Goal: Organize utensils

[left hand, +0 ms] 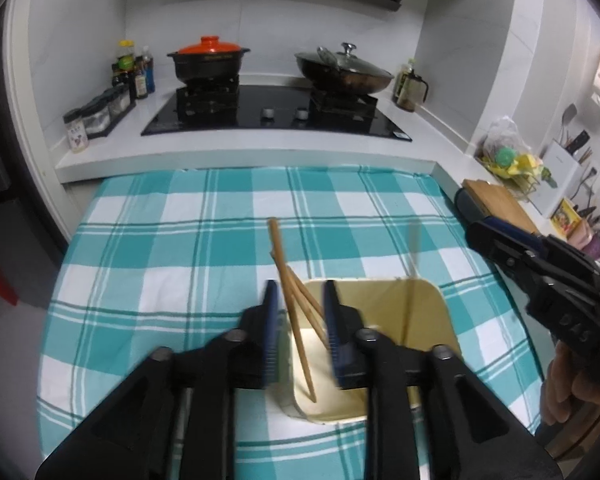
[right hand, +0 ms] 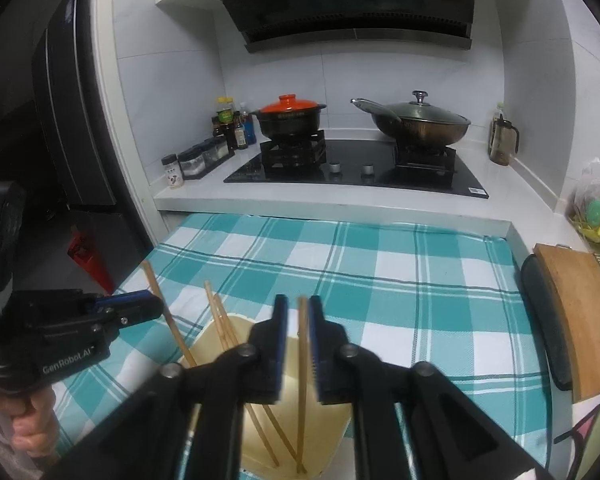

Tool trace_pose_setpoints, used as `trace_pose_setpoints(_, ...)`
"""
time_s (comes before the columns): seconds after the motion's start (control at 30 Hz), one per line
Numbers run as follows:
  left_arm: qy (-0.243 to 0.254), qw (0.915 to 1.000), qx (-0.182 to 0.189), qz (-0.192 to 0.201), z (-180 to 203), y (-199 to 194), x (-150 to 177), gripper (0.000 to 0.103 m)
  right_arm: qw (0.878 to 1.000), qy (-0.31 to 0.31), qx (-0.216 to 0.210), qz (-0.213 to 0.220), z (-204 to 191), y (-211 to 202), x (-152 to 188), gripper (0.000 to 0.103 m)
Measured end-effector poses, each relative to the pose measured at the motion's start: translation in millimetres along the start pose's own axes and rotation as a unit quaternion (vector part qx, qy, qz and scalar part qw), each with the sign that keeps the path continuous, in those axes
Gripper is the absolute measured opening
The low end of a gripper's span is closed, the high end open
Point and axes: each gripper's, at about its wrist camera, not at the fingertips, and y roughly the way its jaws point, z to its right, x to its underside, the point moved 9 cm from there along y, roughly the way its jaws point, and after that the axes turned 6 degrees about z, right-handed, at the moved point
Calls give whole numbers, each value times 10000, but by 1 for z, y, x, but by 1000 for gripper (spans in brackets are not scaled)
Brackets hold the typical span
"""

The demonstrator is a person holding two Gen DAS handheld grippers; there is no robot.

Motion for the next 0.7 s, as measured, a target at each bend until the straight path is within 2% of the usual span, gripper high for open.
trace_pose_setpoints(0.03, 2, 10000, -8, 88, -2, -8, -3, 49, 10000, 44, 32, 68, 2, -2, -5, 39)
trace_pose_setpoints(0.07, 35, 9998, -12, 216, -4, -21, -5, 58, 9997, 133, 35, 222, 3, -12, -12, 47)
trace_pose_setpoints(0.13, 168, 9990, -67, 406, -6, -44, -7, 71, 9990, 150, 79, 424, 4, -28, -24, 48)
trace_pose_setpoints(0.2, 355, 9973, -142, 621, -7, -74, -3, 87, 9982, 17, 174, 565, 2, -53, -30, 49)
trace_pose_setpoints(0.27, 525, 9945, -256, 875, -10, -107, 9, 95, 9973, -71, 267, 674, 0, -78, -30, 61)
trace_pose_setpoints(0.3, 576, 9935, -297, 941, -13, -119, 14, 100, 9970, -91, 282, 710, -2, -89, -30, 63)
trace_pose_setpoints(0.4, 790, 9924, -271, 909, -14, -153, 50, 100, 9965, -249, 289, 742, -9, -127, -16, 69)
trace_pose_setpoints(0.43, 831, 9922, -272, 883, -14, -162, 65, 100, 9964, -325, 308, 720, -12, -139, -9, 77)
trace_pose_setpoints(0.47, 876, 9921, -239, 860, -14, -170, 81, 100, 9961, -399, 325, 710, -15, -150, 0, 81)
trace_pose_setpoints(0.7, 780, 9948, -146, 635, -1, -202, 188, 100, 9955, -651, 424, 546, -35, -215, 88, 85)
